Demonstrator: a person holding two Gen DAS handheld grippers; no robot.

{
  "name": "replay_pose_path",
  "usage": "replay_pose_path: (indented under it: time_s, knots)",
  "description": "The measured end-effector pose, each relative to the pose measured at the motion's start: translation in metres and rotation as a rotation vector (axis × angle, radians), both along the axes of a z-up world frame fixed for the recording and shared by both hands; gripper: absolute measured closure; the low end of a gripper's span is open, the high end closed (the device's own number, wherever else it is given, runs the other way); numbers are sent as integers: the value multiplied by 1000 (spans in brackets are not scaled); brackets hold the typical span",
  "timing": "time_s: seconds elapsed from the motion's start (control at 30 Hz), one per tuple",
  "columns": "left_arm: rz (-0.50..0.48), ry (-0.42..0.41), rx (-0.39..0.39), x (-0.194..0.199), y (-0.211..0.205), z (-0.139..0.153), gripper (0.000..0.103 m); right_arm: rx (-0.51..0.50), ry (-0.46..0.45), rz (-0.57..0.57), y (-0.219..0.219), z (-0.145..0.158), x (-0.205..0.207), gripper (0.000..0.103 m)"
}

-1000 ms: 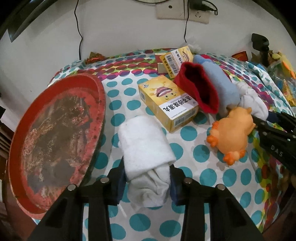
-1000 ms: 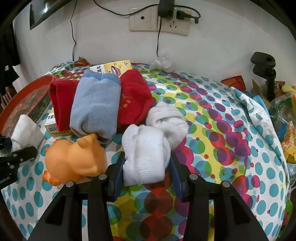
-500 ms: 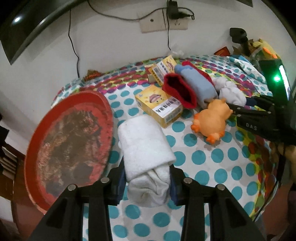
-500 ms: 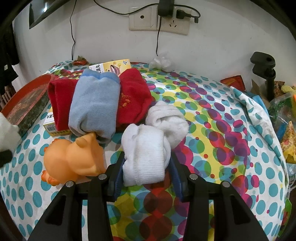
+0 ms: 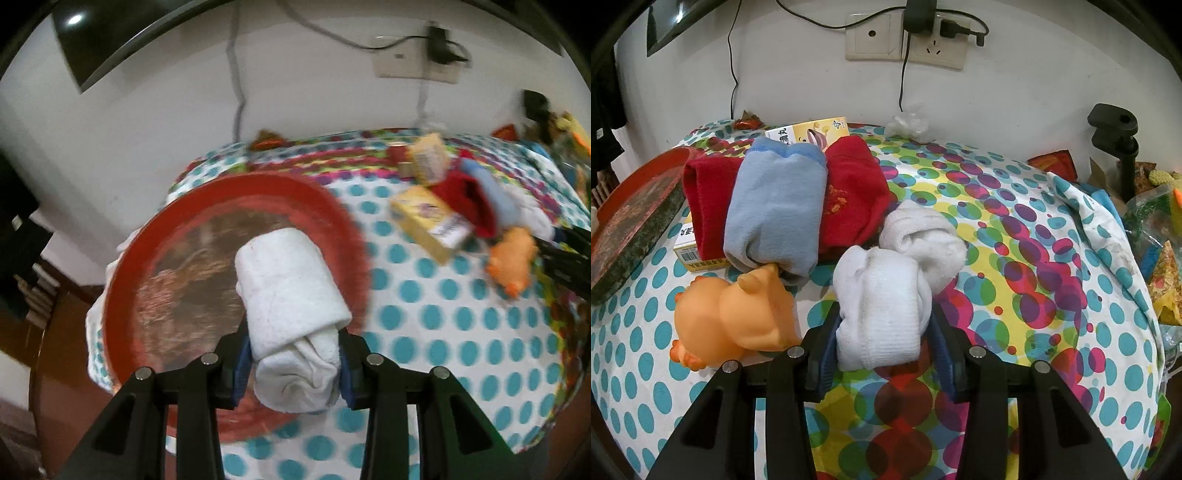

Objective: Organize objects
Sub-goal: 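Carry the white sock onto the red tray and open the left gripper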

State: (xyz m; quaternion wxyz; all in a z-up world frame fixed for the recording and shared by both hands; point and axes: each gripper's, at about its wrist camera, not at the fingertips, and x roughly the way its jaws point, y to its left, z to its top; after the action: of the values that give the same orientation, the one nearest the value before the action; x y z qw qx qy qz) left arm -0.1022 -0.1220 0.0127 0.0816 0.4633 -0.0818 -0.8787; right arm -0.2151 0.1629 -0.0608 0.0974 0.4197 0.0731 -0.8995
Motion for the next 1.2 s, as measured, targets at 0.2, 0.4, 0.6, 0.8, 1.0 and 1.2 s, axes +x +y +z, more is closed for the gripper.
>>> replay_pose_path:
  time_s: [0.2,0.4,0.6,0.8,1.0,1.2]
  knots:
    - [115,-27,-2,-17,-62,-6,65,1,-2,0,0,0,0,61]
    - [210,-46,48,-33,-119,-10,65,1,-3,0,-1,0,0,61]
    - [261,-61,42,-46,-156,-21,65,1,-3,1,-1,0,-1,61]
    - [255,-93,-7,-52,-166,-33,63,3,-3,1,0,0,-1,61]
    - [228,-117,-31,-54,-163,-45,63,3,-5,0,0,0,-1,60]
    - [219,-114,-56,-53,-161,-46,60,5,-5,-2,2,-1,-1,58]
